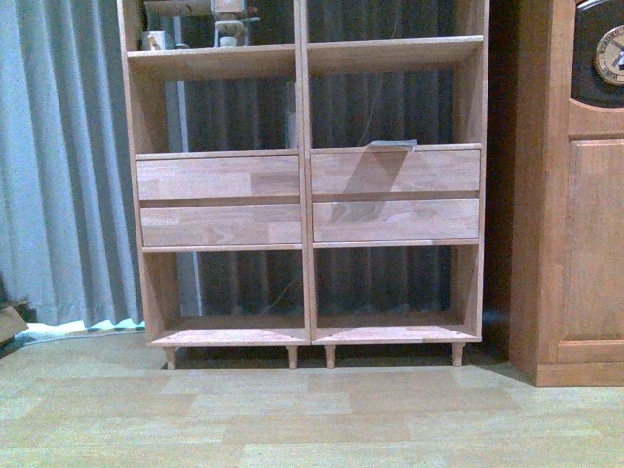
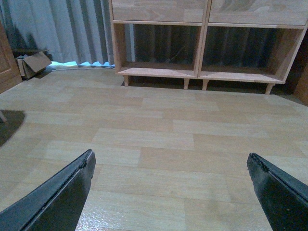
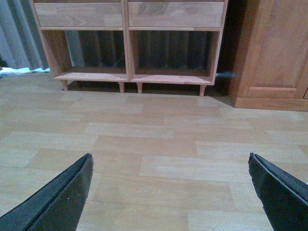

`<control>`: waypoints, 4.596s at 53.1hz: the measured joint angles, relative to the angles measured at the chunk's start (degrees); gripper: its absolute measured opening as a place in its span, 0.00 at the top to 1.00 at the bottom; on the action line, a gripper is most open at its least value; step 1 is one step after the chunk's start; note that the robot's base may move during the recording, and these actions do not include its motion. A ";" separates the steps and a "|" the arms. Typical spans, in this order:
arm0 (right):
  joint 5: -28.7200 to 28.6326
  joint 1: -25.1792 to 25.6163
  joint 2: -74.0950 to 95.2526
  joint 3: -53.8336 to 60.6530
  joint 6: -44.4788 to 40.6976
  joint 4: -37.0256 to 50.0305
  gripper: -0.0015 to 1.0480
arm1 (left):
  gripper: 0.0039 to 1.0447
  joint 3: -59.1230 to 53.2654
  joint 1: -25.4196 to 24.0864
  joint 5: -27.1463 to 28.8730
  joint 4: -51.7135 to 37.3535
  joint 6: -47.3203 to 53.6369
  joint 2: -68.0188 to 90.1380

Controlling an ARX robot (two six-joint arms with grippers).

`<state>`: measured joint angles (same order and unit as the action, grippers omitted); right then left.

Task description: Organize books on shelf

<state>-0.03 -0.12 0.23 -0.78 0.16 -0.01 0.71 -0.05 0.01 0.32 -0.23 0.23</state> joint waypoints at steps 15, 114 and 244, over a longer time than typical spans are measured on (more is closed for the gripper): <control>0.00 0.00 -0.02 0.00 0.00 0.00 0.07 | 0.07 0.00 0.00 0.00 0.00 0.00 0.00; 0.00 0.00 0.00 0.00 0.00 0.00 0.07 | 0.07 0.00 0.00 -0.02 0.00 0.00 0.00; 0.00 0.00 -0.02 0.00 0.00 -0.02 0.07 | 0.07 0.00 0.07 0.02 0.00 0.00 0.00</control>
<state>-0.03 -0.12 0.21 -0.78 0.16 -0.03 0.71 0.01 0.03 0.32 -0.23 0.23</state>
